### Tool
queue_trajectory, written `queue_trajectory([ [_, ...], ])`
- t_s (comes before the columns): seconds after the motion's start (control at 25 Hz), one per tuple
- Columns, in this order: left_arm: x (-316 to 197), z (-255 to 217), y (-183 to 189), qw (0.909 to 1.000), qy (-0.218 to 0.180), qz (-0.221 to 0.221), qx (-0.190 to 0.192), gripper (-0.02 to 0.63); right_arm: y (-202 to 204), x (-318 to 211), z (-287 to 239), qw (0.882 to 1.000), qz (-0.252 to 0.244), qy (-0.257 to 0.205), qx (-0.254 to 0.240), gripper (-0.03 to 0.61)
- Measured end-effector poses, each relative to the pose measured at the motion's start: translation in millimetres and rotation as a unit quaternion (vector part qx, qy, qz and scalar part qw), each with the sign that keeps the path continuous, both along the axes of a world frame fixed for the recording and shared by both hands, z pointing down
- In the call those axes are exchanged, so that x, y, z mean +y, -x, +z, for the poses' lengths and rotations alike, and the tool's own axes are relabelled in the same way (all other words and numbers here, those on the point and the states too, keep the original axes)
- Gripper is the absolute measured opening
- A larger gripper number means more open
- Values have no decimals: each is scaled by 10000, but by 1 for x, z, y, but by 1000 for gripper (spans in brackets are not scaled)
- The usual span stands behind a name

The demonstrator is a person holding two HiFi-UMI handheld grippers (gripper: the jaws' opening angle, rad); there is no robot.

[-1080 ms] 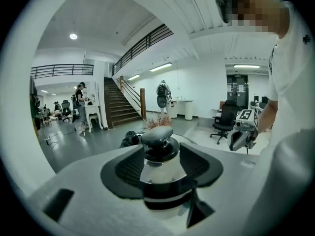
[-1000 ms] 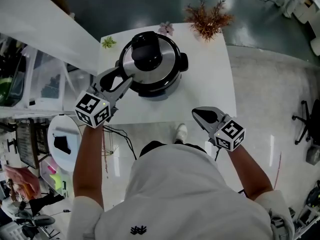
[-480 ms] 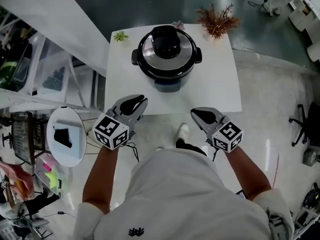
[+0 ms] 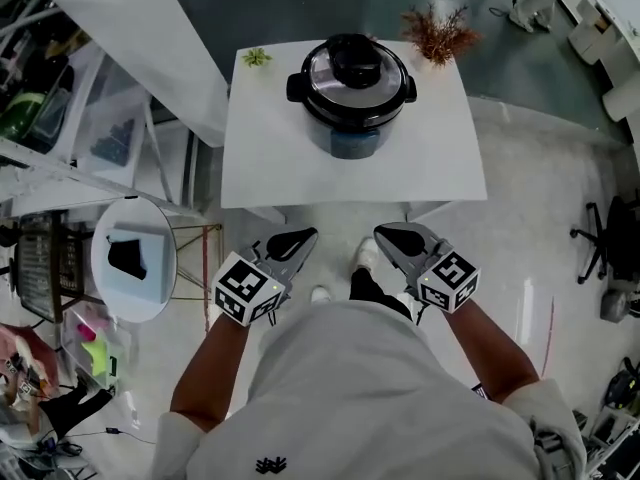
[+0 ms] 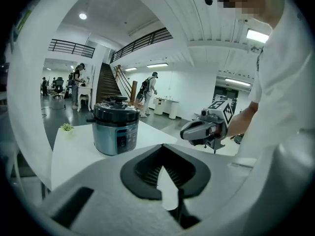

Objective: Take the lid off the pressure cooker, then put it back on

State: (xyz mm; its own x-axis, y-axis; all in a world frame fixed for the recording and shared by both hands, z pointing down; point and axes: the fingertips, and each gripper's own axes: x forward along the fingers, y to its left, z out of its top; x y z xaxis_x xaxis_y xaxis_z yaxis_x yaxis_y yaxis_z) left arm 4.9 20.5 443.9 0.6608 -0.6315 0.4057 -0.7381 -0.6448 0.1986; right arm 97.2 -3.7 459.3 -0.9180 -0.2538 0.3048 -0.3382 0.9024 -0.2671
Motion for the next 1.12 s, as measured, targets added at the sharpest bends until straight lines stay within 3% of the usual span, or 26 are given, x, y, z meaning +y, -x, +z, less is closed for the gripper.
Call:
queue_trajectory([
  [0.4, 58, 7, -8, 9992, 127, 365, 84, 6, 14, 58, -5, 9999, 35, -63, 75, 14],
  [1.12, 93, 10, 12, 9994, 92, 273, 195, 6, 34, 97, 1, 9995, -122, -118, 254, 12],
])
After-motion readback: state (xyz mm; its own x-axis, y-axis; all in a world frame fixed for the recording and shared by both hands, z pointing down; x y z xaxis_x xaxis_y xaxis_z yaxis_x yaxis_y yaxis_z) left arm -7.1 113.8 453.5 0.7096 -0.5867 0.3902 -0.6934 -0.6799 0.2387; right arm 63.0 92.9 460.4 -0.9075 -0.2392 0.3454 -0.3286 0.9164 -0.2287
